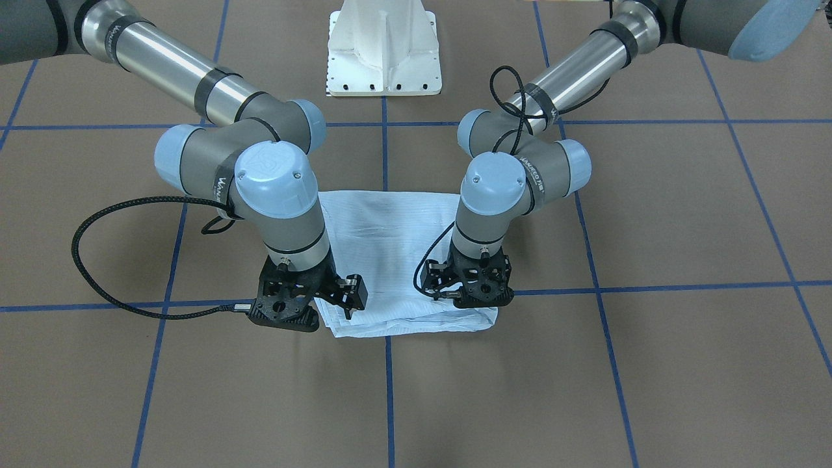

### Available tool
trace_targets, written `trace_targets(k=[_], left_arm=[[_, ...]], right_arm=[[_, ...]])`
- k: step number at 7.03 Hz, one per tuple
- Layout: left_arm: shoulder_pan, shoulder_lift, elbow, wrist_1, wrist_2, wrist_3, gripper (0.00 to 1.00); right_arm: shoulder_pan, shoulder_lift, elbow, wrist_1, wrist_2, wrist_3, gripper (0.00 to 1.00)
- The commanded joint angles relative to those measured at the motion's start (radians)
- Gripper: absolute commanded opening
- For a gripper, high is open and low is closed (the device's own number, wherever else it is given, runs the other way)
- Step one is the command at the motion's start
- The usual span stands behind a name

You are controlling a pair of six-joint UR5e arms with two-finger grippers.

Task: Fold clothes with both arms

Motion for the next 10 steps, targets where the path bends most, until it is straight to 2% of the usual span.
trace_targets(k=[1,3,4,5,6,7,8,9,10], left_arm=[[-0.065,-0.016,0.036,0.0,0.008,0.021,1.0],[-0.11,-0.017,0.033,0.01,0.001,0.073,1.0],[-0.119,-0.008,-0.002,0.012,-0.022,0.075,1.0],[-0.133,0.066,-0.117,0.015,-0.092,0.107,1.0],[-0.171,0.187,-0.284,0.018,-0.155,0.213,1.0],[-0.22,0.273,-0.409,0.077,-0.237,0.325,1.0],[-0.26,0.33,-0.525,0.175,-0.243,0.469,1.0],[-0.316,0.437,-0.627,0.237,-0.247,0.659,1.0],[-0.402,0.534,-0.666,0.243,-0.259,0.837,1.0]], right_arm=[[0.001,-0.001,0.001,0.001,-0.001,-0.011,1.0],[0.018,-0.003,0.0,-0.001,0.002,-0.043,1.0],[0.042,-0.019,0.001,-0.01,0.022,-0.111,1.0],[0.094,-0.065,0.012,-0.012,0.092,-0.2,1.0],[0.149,-0.172,0.077,-0.012,0.156,-0.339,1.0],[0.218,-0.29,0.152,-0.015,0.213,-0.515,1.0],[0.324,-0.382,0.209,-0.06,0.283,-0.68,1.0],[0.401,-0.482,0.27,-0.118,0.322,-0.9,1.0],[0.459,-0.58,0.33,-0.166,0.327,-1.078,1.0]])
